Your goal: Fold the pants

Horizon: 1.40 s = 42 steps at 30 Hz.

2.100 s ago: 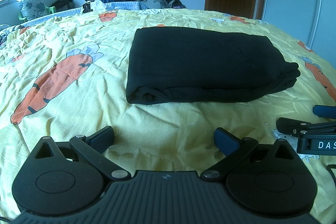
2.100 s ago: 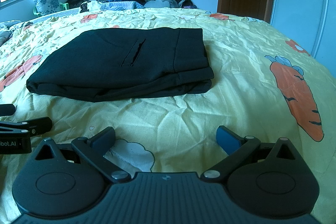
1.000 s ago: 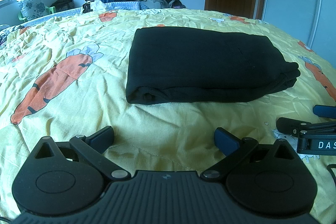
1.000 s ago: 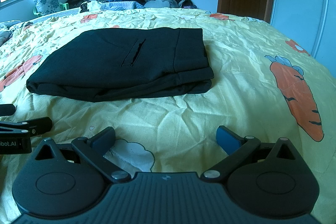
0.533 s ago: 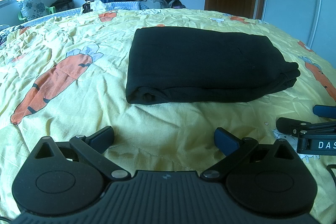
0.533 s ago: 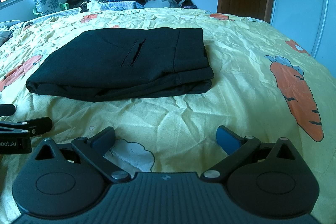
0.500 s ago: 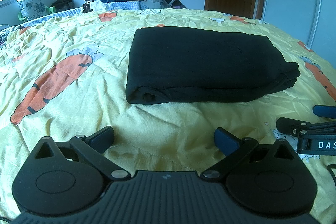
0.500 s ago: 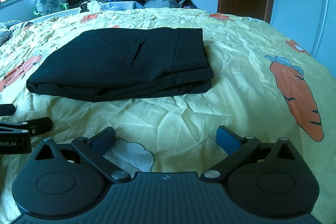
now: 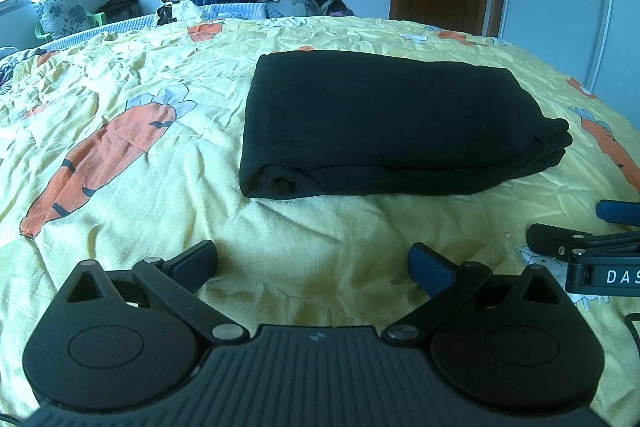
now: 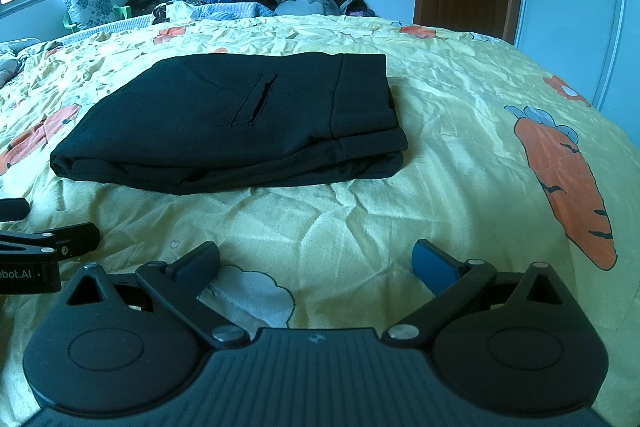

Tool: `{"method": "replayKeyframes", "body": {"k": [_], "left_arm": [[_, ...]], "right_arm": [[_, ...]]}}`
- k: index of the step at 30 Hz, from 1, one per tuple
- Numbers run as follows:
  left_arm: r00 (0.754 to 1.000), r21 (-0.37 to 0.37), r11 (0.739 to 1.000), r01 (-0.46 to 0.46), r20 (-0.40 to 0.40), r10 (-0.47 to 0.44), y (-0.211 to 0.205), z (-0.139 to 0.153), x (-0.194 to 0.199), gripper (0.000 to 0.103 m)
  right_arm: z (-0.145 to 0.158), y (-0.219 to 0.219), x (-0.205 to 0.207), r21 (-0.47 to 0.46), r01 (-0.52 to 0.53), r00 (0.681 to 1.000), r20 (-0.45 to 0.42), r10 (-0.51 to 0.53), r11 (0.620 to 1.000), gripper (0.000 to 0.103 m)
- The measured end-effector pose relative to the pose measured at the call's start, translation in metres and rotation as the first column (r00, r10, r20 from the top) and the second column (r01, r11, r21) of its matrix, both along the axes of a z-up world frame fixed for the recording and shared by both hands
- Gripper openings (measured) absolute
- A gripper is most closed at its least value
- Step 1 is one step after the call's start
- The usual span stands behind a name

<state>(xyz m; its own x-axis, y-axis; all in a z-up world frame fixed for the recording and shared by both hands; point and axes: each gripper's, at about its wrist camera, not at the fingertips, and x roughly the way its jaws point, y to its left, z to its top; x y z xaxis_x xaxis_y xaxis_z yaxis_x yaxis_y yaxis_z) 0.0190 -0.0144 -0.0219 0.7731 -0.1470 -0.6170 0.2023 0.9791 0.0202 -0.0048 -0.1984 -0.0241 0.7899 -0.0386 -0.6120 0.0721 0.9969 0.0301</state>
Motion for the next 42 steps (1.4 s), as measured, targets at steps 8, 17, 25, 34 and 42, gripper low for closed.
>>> {"method": "replayKeyframes", "body": {"k": [8,17,25,34,42], "left_arm": [[1.0,0.001,1.0,0.0,0.0,0.0,0.0,0.0,0.0,0.103],[1.0,0.004,1.0,-0.003,-0.003,0.003,-0.001,0.0,0.0,0.103],[1.0,0.017,0.999,-0.028,-0.01,0.029,-0.001,0.003,0.0,0.103],[0.998,0.027,0.998,-0.062,0.027,0.061,-0.002,0.014,-0.006,0.102],[0.997,0.016,0.998,-0.063,0.04,0.062,-0.001,0.019,-0.009,0.102]], "right_arm": [[0.0,0.001,0.0,0.0,0.0,1.0,0.0,0.0,1.0,0.103],[0.0,0.001,0.0,0.004,0.022,1.0,-0.001,-0.022,1.0,0.103],[0.012,0.008,-0.007,0.043,0.039,0.999,0.006,-0.039,0.998,0.103],[0.016,0.014,-0.01,0.056,0.048,0.999,-0.001,-0.048,0.997,0.103],[0.014,0.017,-0.012,0.046,0.048,0.999,-0.006,-0.047,0.998,0.103]]}}
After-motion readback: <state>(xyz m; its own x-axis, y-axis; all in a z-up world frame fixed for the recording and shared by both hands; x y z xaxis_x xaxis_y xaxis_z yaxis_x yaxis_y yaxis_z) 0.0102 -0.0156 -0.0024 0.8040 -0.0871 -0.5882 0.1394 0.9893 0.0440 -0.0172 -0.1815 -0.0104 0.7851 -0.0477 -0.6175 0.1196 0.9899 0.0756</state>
